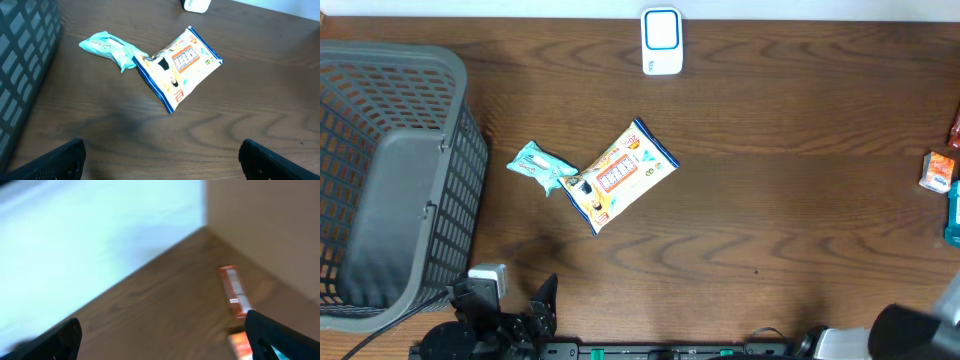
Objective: Scan the item barcode
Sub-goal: 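Move the right gripper up to the back right corner, then reach the right gripper to the white snack bag and grasp it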
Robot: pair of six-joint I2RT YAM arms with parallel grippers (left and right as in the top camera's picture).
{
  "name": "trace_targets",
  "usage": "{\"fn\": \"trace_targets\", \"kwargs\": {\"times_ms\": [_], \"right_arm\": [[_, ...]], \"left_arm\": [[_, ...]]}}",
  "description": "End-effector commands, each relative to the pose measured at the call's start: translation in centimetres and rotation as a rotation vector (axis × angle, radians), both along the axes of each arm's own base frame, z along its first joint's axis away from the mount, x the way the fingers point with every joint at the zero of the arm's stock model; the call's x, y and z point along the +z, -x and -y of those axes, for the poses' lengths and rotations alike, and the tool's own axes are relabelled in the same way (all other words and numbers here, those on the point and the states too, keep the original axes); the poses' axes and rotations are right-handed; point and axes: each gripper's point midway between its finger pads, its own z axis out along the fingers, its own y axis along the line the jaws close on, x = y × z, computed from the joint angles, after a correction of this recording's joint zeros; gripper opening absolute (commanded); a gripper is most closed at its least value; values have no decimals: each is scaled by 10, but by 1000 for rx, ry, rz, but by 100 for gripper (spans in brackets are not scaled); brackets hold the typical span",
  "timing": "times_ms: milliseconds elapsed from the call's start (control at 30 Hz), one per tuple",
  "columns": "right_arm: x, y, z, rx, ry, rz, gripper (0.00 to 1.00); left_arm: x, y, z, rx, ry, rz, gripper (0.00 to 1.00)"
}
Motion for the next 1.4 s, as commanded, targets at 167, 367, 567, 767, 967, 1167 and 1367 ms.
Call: {"fn": "trace_targets", "kwargs": {"times_ms": [167,367,567,767,967,1167,1367], "right_arm": [[27,-9,-169,387,-23,48,99],[-19,1,-265,608,-56,-133,99],[-90,9,-346,799,-81,-366,99],[-191,14,-409,902,-57,-639,99],[-242,18,-463,731,-257,-715,99],[-247,15,-492,544,-510,-691,99],[-260,19,-529,534,-615,-692,91]], "left_arm": [[2,0,0,-1,2,5,98],[2,0,0,-1,2,6,98],[2,0,0,-1,2,6,98],[2,0,0,-1,2,6,98],[2,0,0,-1,2,5,98],[2,0,0,-1,2,6,98],[2,0,0,-1,2,6,98]]}}
